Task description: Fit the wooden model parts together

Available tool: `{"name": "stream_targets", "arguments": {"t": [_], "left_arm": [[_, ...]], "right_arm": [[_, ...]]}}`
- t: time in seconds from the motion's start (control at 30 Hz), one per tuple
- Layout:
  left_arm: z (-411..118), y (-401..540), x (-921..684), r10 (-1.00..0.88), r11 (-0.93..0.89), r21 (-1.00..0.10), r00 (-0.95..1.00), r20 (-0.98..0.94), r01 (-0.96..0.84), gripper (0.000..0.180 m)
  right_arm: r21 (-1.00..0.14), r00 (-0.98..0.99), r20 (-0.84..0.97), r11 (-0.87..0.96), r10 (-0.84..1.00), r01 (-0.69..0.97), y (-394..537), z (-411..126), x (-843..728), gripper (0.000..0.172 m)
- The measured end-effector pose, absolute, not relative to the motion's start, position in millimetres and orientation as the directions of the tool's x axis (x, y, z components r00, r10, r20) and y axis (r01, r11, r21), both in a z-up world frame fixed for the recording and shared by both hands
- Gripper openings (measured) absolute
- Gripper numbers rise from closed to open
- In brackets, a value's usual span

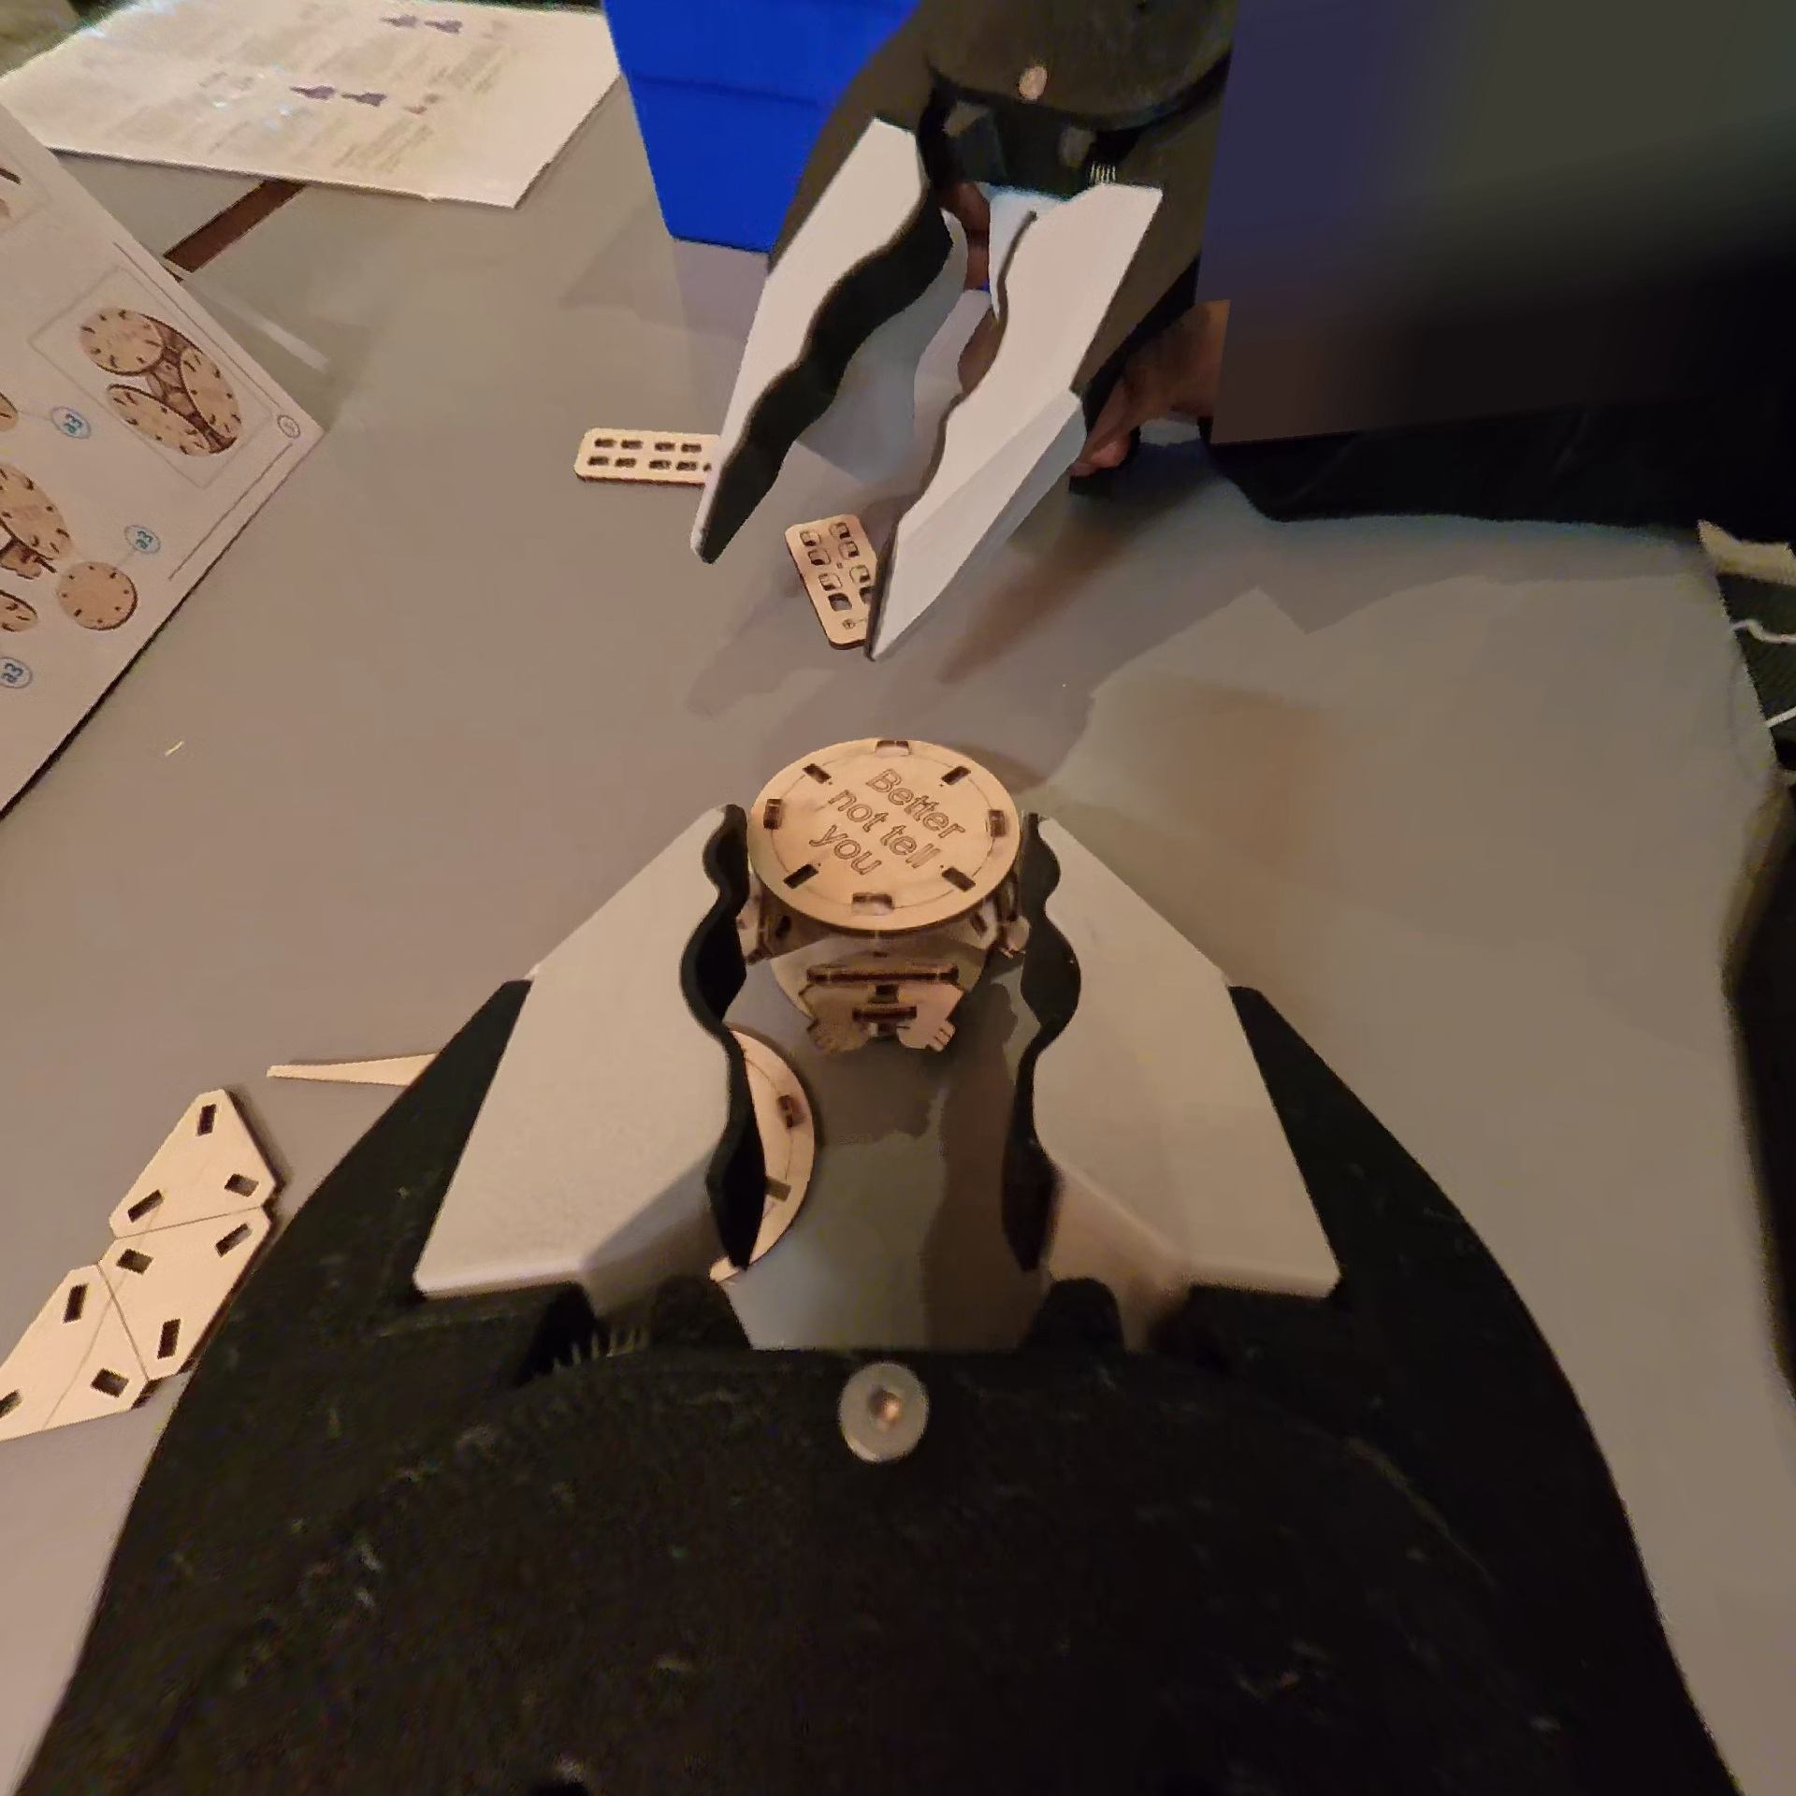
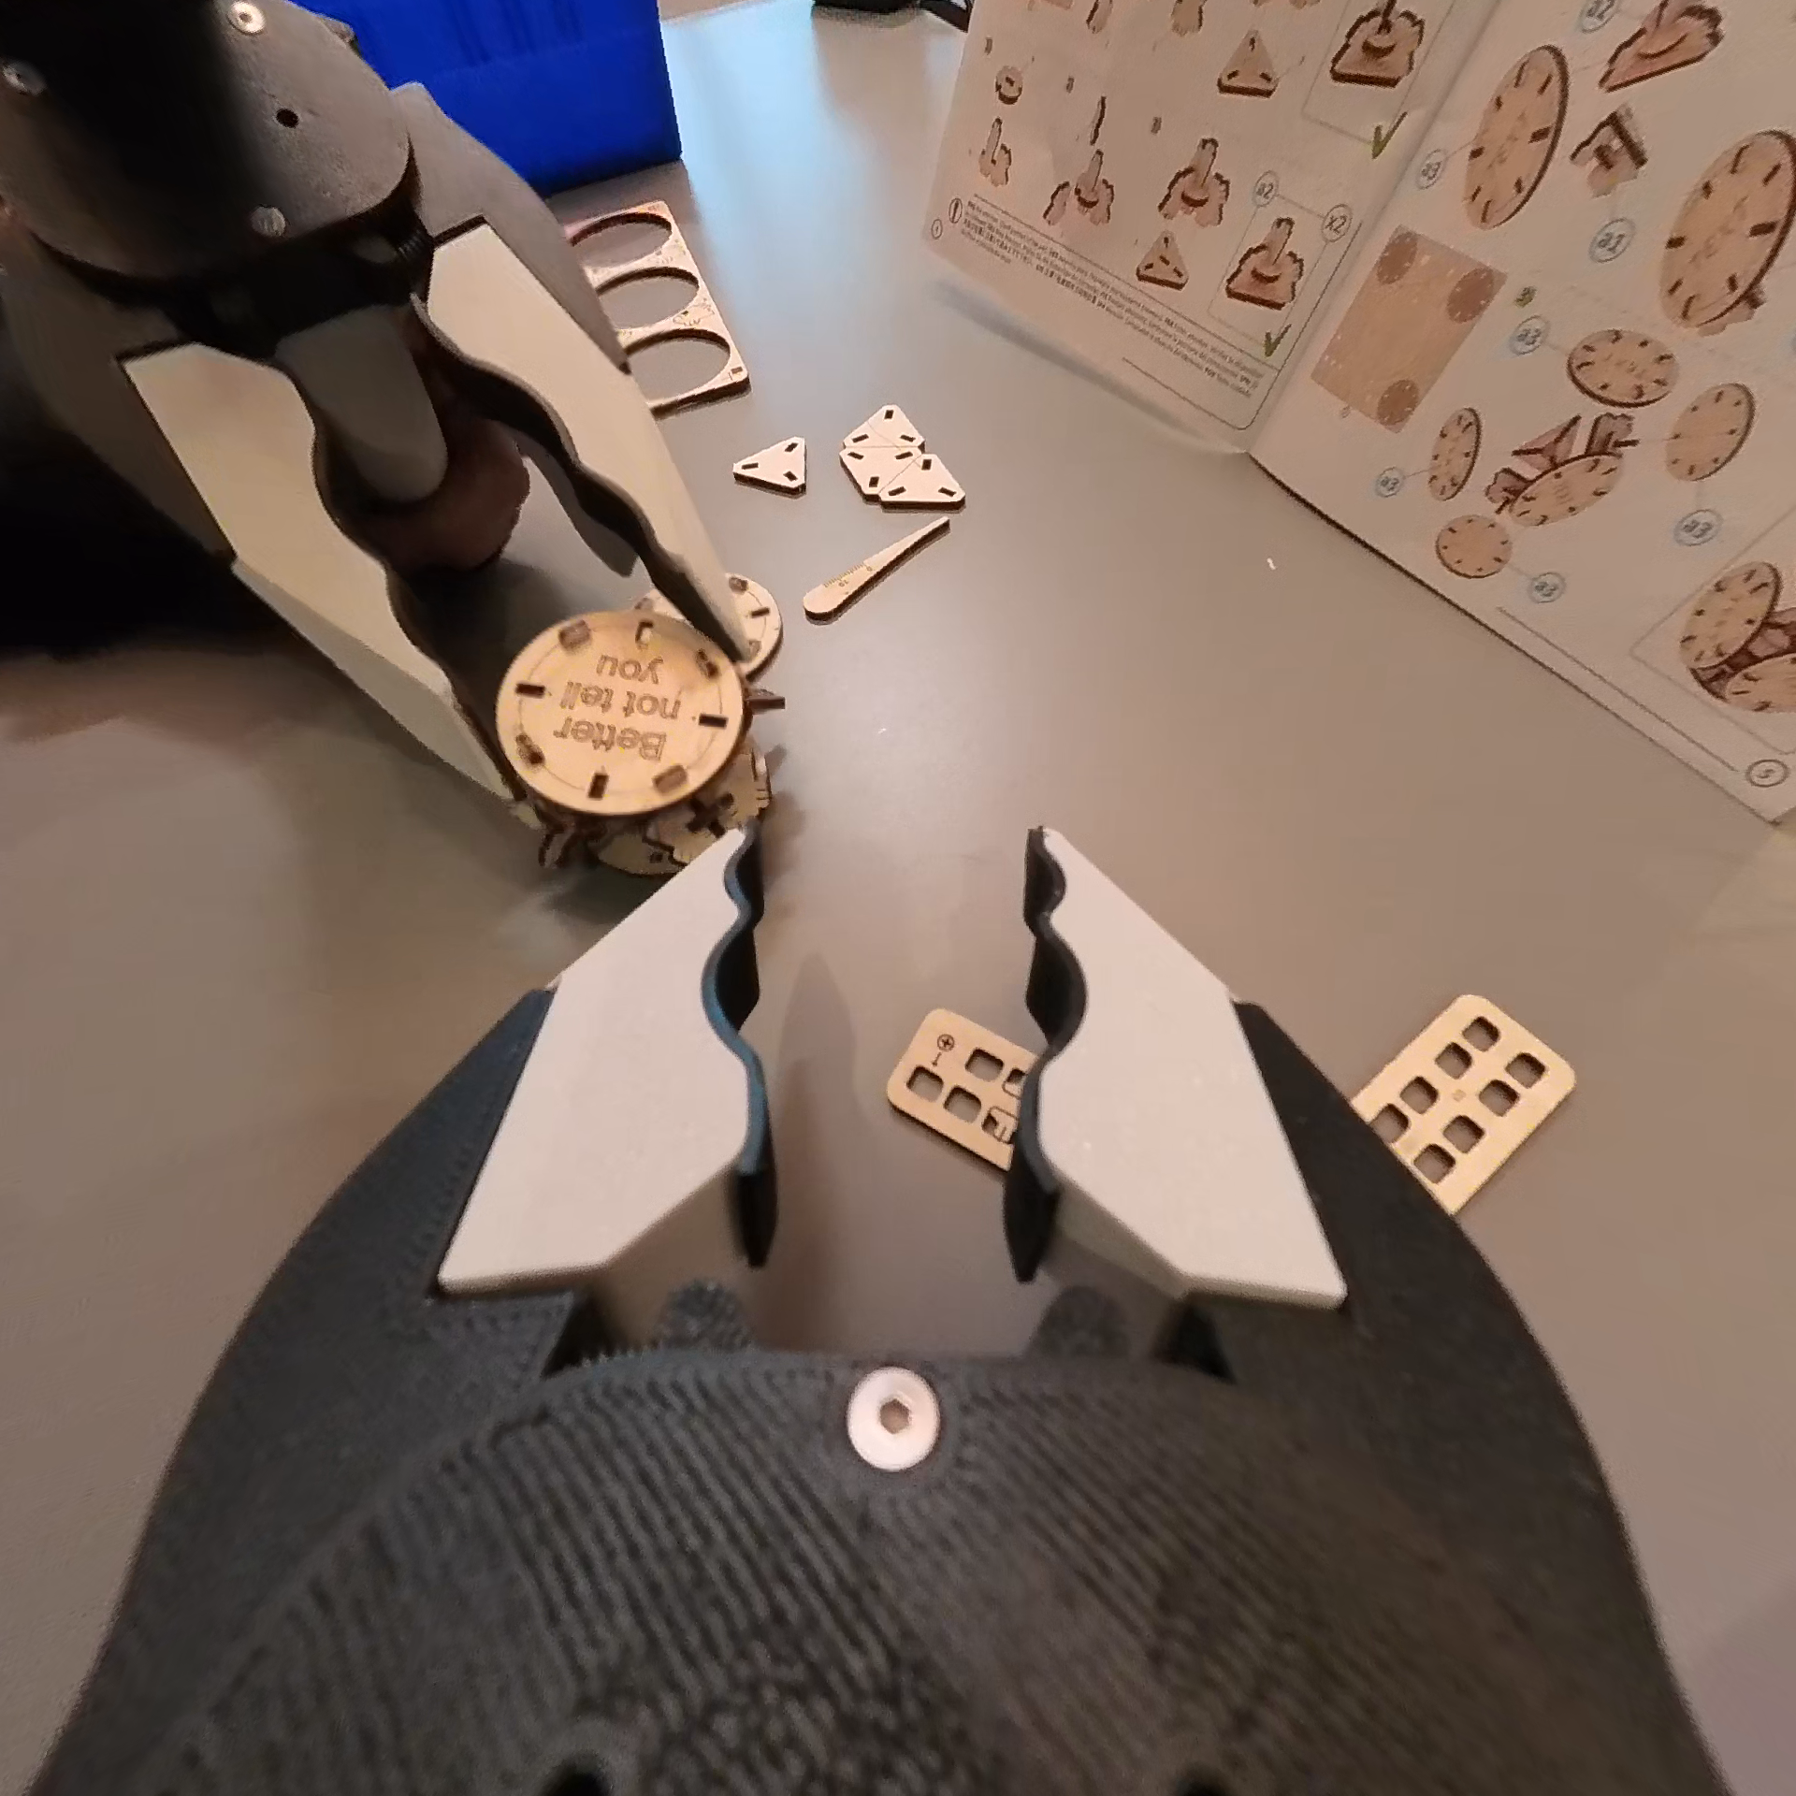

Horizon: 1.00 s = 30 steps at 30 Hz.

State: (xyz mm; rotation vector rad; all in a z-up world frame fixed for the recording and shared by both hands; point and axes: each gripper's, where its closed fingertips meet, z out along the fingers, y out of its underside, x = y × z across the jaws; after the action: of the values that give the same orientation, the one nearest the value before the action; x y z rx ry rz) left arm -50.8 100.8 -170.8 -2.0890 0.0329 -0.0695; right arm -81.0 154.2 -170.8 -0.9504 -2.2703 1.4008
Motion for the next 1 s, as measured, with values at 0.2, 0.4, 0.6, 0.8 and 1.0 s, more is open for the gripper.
{"name": "stream_targets", "arguments": {"t": [0.2, 0.4, 0.6, 0.8, 1.0], "left_arm": [[-147.5, 85.2, -84.5, 0.070, -0.409, -0.909, 0.996, 0.060, 0.084, 0.053], [-142.0, 71.6, -106.4, 0.150, -0.391, -0.912, 0.986, 0.073, 0.127, 0.053], [-148.1, 74.3, -103.2, 0.142, -0.416, -0.903, 0.988, 0.054, 0.109, 0.053], [-145.3, 75.1, -102.0, 0.134, -0.395, -0.912, 0.989, 0.064, 0.112, 0.053], [-137.6, 74.5, -101.9, 0.135, -0.360, -0.925, 0.988, 0.076, 0.121, 0.053]], "right_arm": [[-0.876, -0.733, -0.080, 0.303, 0.676, 0.375, 154.1, -171.0, -80.7, 0.053], [-0.876, -0.733, -0.078, 0.304, 0.676, 0.374, 154.1, -171.0, -80.7, 0.053], [-0.875, -0.734, -0.075, 0.308, 0.675, 0.374, 153.7, -171.5, -80.5, 0.053], [-0.873, -0.734, -0.074, 0.312, 0.675, 0.375, 153.5, -172.2, -80.4, 0.053], [-0.873, -0.733, -0.075, 0.312, 0.676, 0.376, 153.7, -172.2, -80.7, 0.053]]}}
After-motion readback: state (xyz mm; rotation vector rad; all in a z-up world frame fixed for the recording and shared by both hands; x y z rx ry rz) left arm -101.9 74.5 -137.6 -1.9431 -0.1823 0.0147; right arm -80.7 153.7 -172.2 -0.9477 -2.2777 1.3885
